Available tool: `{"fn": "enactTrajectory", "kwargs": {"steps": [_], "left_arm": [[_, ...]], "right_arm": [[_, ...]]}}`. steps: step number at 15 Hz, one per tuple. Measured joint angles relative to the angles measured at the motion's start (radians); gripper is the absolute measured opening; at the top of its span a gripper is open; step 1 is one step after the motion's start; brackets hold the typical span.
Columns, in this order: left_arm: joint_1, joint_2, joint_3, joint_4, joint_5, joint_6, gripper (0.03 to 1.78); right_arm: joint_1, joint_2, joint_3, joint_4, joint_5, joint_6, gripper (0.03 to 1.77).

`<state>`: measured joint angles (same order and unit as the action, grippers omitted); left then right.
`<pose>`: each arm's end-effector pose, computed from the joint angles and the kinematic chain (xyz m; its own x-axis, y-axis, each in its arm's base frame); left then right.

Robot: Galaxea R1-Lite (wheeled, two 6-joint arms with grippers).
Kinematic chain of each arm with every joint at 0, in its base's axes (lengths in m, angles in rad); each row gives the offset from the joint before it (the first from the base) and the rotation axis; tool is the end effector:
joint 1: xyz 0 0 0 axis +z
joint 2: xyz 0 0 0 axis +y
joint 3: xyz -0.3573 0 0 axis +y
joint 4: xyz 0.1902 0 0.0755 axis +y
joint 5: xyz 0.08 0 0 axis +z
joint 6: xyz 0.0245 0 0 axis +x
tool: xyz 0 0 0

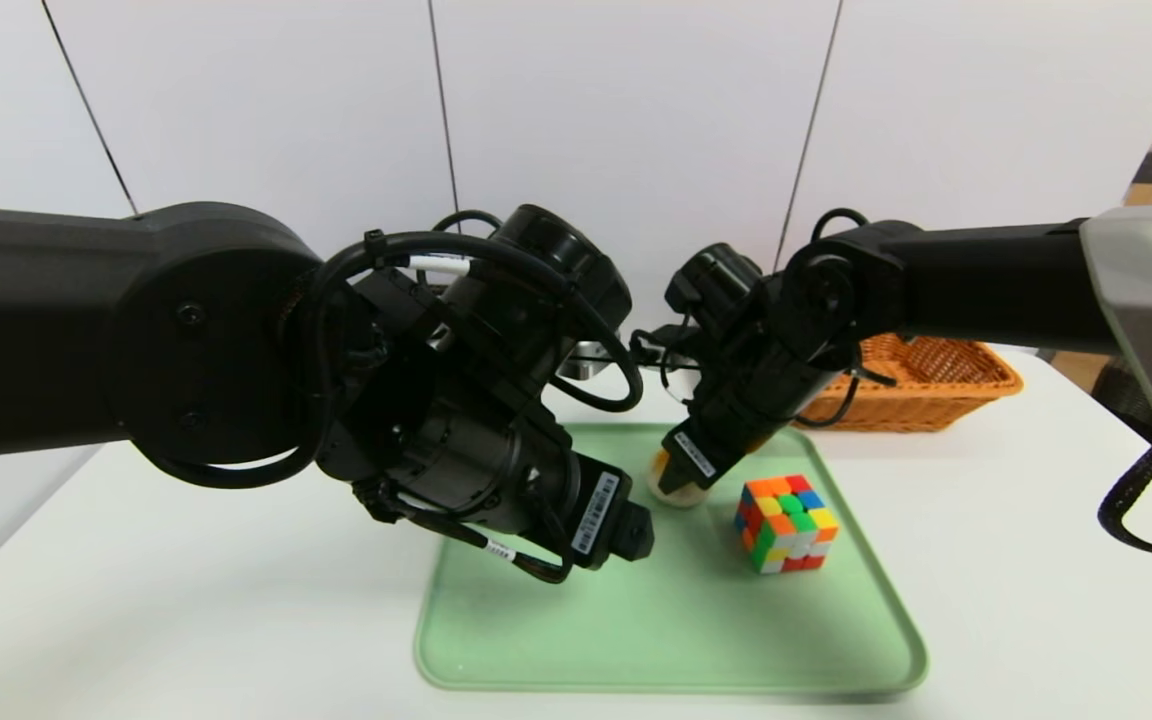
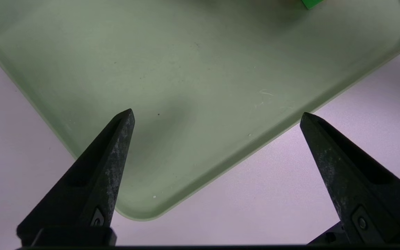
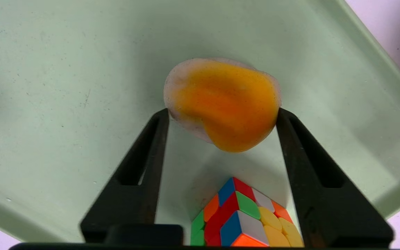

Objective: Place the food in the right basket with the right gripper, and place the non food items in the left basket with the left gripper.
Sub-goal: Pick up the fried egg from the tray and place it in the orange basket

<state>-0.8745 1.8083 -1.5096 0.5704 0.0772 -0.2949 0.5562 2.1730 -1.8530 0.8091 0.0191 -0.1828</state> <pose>0.2294 -0.2715 0.2837 0.4720 -0.4443 -0.7615 0.5590 0.8187 -0.1313 0.3831 0.2387 0.2118 0.3529 0.2419 -0.9039 -0.6655 0.7440 -0.0607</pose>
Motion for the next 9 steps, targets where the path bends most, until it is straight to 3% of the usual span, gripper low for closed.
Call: {"fn": "enactTrajectory", "kwargs": {"steps": [3,4,5,9], "left_arm": [[0.000,0.000,-0.002,-0.001,0.000,0.001,1.69],[0.000,-0.001,-0.003,-0.002,0.000,0.000,1.69],[0.000,-0.001,-0.004,-0.002,0.000,0.001,1.69],[0.000,-0.003,-0.007,-0.002,0.000,0.001,1.69]], "right_arm": [[0.002,0.001,-0.001,0.000,0.001,0.002,0.73],[0.003,0.000,-0.001,0.001,0.001,0.002,0.30],[0.004,-0.001,-0.002,0.001,0.002,0.002,0.07],[0.002,-0.017,-0.003,0.001,0.005,0.005,0.05]]}}
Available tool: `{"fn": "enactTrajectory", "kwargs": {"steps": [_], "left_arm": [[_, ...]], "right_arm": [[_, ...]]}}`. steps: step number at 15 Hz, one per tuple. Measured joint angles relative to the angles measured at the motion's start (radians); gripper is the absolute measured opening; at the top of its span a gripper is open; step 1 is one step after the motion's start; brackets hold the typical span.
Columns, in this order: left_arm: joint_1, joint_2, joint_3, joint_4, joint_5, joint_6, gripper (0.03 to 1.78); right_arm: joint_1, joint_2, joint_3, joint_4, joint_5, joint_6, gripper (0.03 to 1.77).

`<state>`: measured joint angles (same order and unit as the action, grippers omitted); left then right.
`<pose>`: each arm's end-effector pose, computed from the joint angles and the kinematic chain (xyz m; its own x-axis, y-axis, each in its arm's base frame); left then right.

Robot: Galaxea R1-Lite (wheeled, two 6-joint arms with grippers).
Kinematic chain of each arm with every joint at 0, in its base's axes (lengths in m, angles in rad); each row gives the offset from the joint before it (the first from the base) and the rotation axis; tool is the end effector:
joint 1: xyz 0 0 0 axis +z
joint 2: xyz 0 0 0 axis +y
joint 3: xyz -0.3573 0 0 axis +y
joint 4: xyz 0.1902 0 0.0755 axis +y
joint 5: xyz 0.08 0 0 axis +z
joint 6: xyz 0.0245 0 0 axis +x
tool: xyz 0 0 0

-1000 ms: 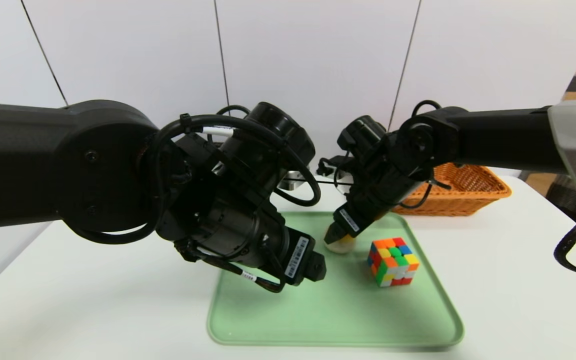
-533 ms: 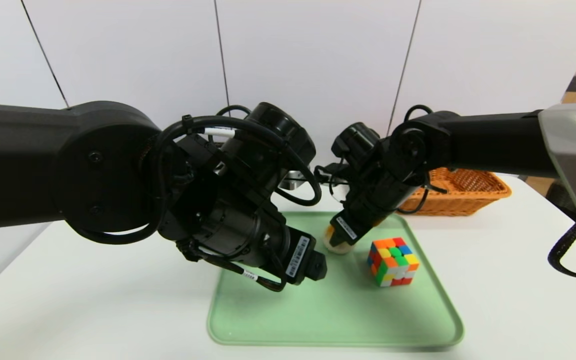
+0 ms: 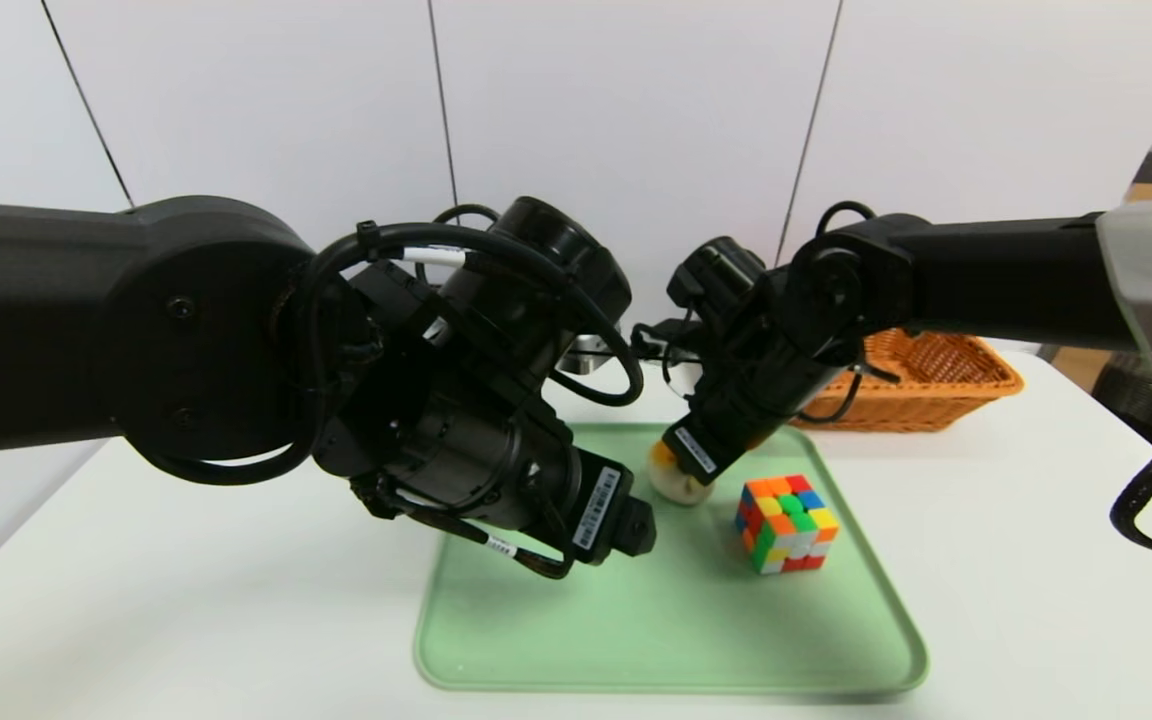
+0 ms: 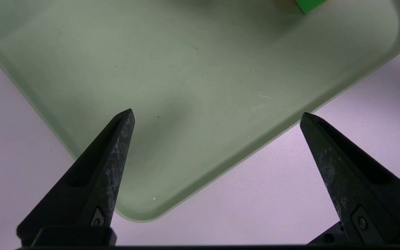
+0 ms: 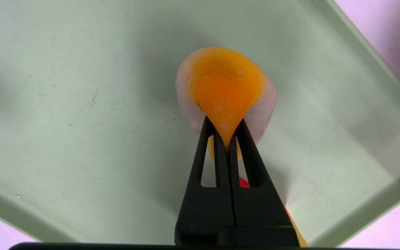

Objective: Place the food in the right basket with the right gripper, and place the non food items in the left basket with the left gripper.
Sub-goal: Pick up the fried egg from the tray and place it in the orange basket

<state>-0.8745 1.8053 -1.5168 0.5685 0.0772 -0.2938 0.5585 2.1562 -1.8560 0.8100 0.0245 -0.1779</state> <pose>0.2293 -0.2713 0.2869 0.4778 -0.4513 -0.7536 0.5608 0.8171 -0.1338 0.3795 0.2379 0.2201 0.3638 0.2562 -0.8955 -0.6649 0.7447 -0.0571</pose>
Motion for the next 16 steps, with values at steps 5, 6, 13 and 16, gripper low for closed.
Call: {"fn": "enactTrajectory", "kwargs": {"steps": [5,6,13,16], "left_arm": [[0.000,-0.009,0.000,0.001,-0.001,0.000,1.69],[-0.001,-0.010,0.000,0.001,-0.001,0.000,1.69],[-0.005,-0.013,-0.003,0.001,-0.003,0.001,1.69],[-0.004,-0.014,-0.002,0.000,-0.002,0.001,1.69]], "right_arm": [[-0.026,-0.072,-0.043,-0.013,0.013,0.008,0.05],[-0.035,-0.090,-0.061,-0.013,0.020,0.018,0.05],[-0.154,-0.183,-0.089,-0.149,0.031,0.104,0.05],[-0.244,-0.179,-0.089,-0.161,0.026,0.104,0.05]]}}
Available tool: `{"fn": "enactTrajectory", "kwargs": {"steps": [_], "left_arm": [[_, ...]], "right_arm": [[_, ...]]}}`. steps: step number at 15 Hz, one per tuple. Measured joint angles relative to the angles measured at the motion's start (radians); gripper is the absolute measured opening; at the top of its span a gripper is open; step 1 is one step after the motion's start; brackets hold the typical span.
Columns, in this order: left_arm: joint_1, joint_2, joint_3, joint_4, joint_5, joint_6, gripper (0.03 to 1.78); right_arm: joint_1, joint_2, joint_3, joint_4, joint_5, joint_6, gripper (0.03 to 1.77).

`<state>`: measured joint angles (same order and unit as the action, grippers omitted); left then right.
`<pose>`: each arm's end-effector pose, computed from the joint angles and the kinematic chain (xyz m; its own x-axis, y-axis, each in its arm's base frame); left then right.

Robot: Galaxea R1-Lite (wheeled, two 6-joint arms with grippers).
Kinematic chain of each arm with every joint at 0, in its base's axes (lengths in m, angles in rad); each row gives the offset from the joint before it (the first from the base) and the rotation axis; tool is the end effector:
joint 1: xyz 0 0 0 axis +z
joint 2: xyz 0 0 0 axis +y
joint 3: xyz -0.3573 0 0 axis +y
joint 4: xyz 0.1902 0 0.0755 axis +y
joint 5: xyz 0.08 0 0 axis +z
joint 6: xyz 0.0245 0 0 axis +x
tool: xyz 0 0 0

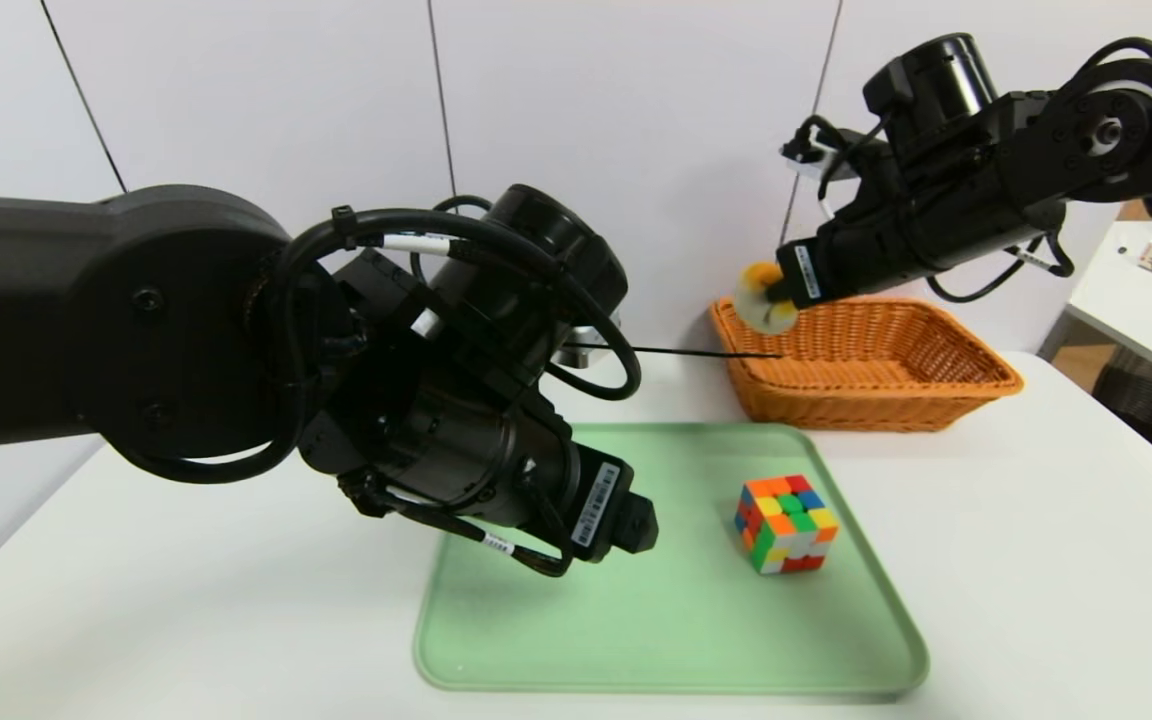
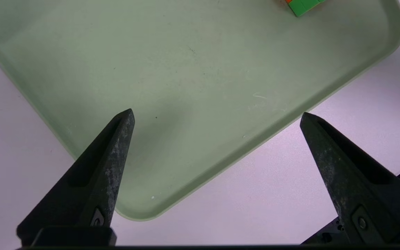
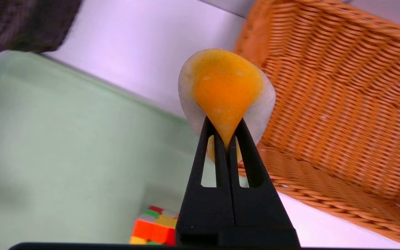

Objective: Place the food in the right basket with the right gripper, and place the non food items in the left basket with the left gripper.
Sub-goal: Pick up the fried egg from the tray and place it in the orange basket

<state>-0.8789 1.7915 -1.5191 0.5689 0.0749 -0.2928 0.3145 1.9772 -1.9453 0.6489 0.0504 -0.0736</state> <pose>0.2256 -0.2694 0.2923 0.4817 -0.4640 -0.7434 0.5674 0.8116 -0.1390 0.3942 0.1295 0.3318 0.7224 0.2880 -0.6286 -0.3893 0.9208 -0.0255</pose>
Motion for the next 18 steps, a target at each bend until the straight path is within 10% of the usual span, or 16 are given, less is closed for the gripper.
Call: {"fn": "enactTrajectory", "kwargs": {"steps": [10,18], "left_arm": [[0.000,0.003,0.001,0.000,0.000,0.002,1.69],[0.000,0.003,0.000,-0.006,-0.001,0.016,1.69]], "right_arm": [[-0.252,0.124,0.000,0.000,-0.004,-0.006,0.06],[-0.266,0.132,-0.004,-0.007,0.003,-0.006,1.12]]}}
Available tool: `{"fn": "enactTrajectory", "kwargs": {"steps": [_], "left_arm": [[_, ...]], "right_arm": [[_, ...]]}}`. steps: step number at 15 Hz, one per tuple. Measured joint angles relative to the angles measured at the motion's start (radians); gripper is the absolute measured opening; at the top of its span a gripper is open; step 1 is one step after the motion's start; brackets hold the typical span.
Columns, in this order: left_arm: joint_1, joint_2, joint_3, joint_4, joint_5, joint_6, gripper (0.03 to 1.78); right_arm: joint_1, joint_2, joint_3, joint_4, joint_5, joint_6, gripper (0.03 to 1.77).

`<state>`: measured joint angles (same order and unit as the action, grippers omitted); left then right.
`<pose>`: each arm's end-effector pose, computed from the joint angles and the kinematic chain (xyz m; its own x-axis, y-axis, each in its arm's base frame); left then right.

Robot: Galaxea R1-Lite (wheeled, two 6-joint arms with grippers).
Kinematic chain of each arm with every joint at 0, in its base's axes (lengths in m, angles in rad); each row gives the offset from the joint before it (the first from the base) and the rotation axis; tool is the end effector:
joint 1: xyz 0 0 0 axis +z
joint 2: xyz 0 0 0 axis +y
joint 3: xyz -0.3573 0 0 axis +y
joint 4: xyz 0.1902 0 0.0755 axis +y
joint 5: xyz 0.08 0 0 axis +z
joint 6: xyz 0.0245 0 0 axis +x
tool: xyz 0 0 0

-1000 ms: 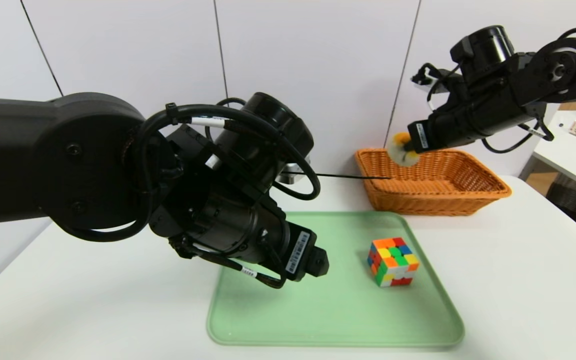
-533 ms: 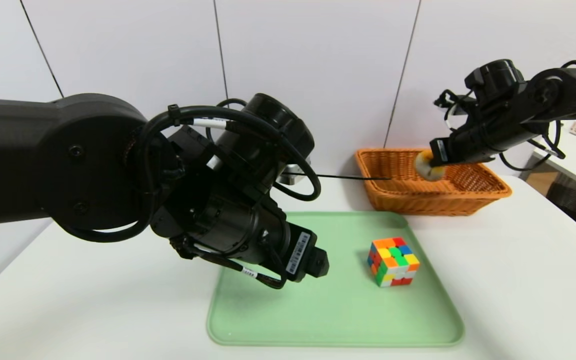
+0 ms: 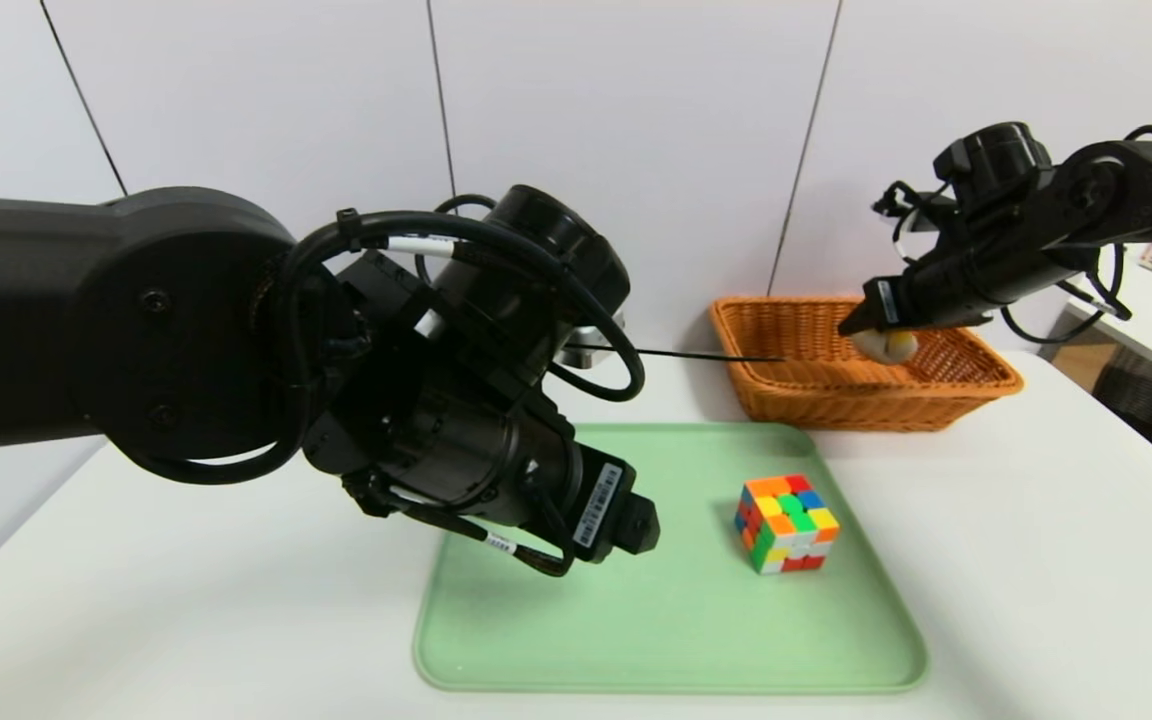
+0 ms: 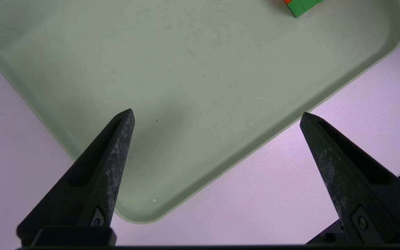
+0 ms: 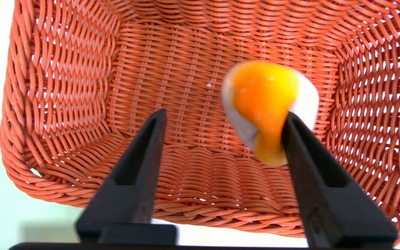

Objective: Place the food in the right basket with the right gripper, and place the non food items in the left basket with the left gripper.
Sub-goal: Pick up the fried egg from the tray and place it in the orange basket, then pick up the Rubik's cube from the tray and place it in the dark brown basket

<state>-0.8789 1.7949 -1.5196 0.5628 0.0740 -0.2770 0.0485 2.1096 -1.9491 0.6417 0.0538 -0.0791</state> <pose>0.2265 -0.2705 0.2917 0.4825 -0.4665 -0.7413 0.5786 0.8052 -0.1301 0.4552 0.0234 0.2757 0.6907 0.0874 -0.7178 -0.1422 0.9897 -0.0164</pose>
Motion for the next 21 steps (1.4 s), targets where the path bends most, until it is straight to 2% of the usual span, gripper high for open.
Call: {"fn": "enactTrajectory", "kwargs": {"steps": [4,9,15,19,21], "left_arm": [[0.000,0.000,0.001,0.000,0.002,-0.003,1.69],[0.000,-0.007,0.010,0.000,0.004,-0.005,1.69],[0.002,-0.047,0.010,0.001,0.049,-0.008,1.69],[0.003,-0.065,0.008,0.001,0.055,-0.008,1.69],[0.003,-0.067,0.000,-0.005,0.055,-0.004,1.69]], "right_arm": [[0.000,-0.017,-0.001,0.001,0.003,0.004,1.36],[0.000,-0.058,-0.001,0.005,0.004,0.013,1.53],[0.009,-0.178,0.002,0.078,0.014,0.041,1.63],[0.038,-0.280,0.010,0.190,0.023,0.050,1.66],[0.057,-0.334,0.026,0.240,0.046,0.076,1.67]]}}
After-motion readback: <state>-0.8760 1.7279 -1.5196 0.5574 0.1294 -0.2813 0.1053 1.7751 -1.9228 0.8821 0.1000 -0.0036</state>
